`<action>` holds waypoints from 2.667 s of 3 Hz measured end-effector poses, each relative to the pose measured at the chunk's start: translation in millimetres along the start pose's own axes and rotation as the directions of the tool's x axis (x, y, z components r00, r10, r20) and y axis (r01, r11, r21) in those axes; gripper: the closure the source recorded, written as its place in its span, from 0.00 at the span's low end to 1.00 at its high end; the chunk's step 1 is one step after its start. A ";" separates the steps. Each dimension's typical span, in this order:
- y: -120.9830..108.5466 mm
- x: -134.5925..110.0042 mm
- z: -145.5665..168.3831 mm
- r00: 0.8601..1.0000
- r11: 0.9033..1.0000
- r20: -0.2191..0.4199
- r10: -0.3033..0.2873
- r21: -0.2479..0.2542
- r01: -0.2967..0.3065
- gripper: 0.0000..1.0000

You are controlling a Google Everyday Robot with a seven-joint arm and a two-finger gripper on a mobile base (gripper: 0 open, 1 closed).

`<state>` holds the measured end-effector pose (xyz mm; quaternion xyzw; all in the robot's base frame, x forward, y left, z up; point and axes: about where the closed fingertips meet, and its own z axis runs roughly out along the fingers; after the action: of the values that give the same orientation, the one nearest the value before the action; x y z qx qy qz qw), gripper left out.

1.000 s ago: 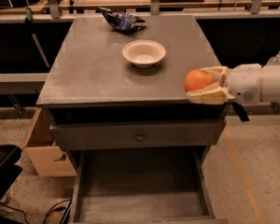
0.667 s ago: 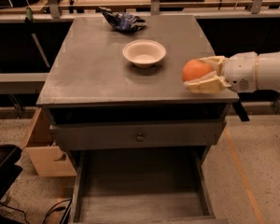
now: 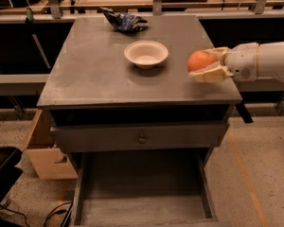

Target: Pick orange can from middle drawer and place on counter

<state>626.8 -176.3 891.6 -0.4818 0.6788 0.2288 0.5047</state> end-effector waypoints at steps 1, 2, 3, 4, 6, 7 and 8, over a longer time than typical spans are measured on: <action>-16.8 3.0 -1.7 1.000 1.000 0.003 0.004 0.012 -0.004 1.00; -24.1 15.5 3.4 1.000 1.000 0.009 0.027 0.005 -0.027 1.00; -24.8 31.8 8.7 0.998 0.999 0.011 0.054 -0.003 -0.054 1.00; -23.5 50.8 12.0 0.996 0.996 0.006 0.085 -0.003 -0.085 1.00; -21.6 48.5 17.9 0.996 0.996 0.008 0.083 -0.013 -0.083 0.58; -20.7 48.0 20.6 0.996 0.996 0.009 0.083 -0.018 -0.083 0.36; -19.7 47.4 23.4 0.996 0.996 0.010 0.083 -0.023 -0.083 0.13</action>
Offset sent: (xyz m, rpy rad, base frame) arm 0.0315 -0.0264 -0.0240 0.0379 0.0349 -0.0267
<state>653.9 -186.2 843.1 -0.4577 0.6929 0.2598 0.4929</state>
